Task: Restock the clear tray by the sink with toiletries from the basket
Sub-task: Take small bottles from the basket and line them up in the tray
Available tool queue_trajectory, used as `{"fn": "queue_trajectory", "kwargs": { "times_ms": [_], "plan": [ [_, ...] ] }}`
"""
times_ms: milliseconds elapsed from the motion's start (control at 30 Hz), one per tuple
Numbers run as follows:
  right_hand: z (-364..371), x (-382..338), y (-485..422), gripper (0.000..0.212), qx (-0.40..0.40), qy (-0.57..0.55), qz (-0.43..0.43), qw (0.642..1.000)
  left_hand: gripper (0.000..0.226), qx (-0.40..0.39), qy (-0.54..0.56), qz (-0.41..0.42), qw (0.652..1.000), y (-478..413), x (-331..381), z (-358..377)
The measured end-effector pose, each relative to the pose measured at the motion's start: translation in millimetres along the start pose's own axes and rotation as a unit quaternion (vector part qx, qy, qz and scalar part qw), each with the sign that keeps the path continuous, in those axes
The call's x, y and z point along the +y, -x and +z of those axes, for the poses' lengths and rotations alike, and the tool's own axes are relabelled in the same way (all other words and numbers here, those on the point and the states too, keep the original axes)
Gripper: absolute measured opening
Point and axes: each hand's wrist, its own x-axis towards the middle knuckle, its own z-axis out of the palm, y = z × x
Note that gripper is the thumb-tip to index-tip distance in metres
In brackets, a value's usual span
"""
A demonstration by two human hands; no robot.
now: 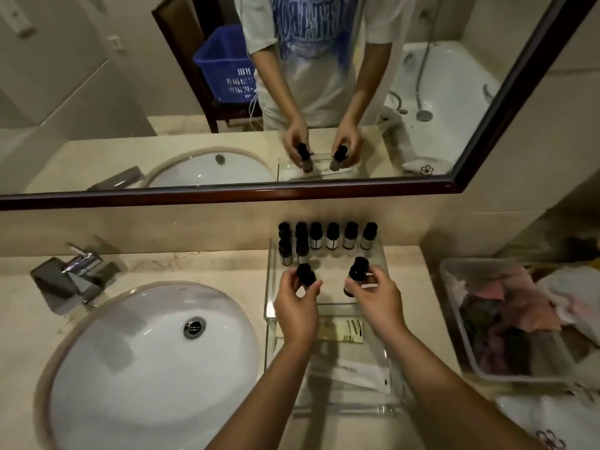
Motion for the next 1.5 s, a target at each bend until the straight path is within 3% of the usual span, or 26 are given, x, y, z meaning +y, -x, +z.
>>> {"fn": "queue_trajectory", "kwargs": {
  "times_ms": [333,600,933,1500],
  "plan": [
    [31.3,34.9,-77.6,0.034,-0.018,0.094,-0.070,0.993,0.030,0.032,-0.056,0.018,0.998,-42.6,-22.6,58.2],
    [39.6,41.6,-87.0,0.038,-0.024,0.137,-0.088,0.986,0.031,0.032,-0.061,0.001,0.998,-54.4,-32.7,72.3],
    [43.8,39.5,-85.7,0.042,-0.032,0.139,-0.084,0.986,0.043,0.041,-0.126,0.004,0.991,-56.8,-45.5,75.6],
    [53.4,45.5,-83.3,0.035,-0.002,0.119,-0.070,0.990,0.034,0.067,-0.143,-0.046,0.986,-58.6,-46.8,82.2]
  ]
}}
